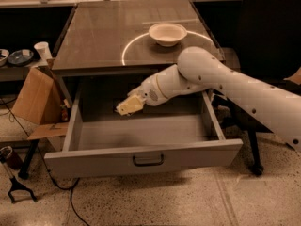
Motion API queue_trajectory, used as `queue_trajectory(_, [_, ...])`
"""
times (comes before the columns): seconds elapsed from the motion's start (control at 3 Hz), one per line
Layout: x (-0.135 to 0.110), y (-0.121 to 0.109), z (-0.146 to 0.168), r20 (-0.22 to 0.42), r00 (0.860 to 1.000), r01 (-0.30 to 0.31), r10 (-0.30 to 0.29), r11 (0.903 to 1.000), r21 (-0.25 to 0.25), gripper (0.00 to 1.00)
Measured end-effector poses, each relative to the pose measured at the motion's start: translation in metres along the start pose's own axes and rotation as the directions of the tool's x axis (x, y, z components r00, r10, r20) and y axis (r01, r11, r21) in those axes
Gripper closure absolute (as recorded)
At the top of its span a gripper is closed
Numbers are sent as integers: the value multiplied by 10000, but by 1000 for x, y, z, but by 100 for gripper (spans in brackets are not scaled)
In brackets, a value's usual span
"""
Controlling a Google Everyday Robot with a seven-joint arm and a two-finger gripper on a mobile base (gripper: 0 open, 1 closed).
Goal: Place rxbar blueberry into top drawer
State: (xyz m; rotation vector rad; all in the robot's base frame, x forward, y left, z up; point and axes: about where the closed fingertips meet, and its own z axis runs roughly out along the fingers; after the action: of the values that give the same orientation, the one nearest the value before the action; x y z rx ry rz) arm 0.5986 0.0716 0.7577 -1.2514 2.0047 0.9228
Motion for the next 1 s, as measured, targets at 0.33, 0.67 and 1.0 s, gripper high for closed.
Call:
queue_trajectory(0.33, [43, -6, 17, 14, 9982, -597, 600, 9956, -725, 100])
queue_trajectory(0.67, [68, -10, 24, -99, 9947, -1027, 1022, 9886, -1103, 83])
queue_trajectory(1.0, [78, -12, 22, -189, 9912, -1324, 1310, 9831, -1264, 59])
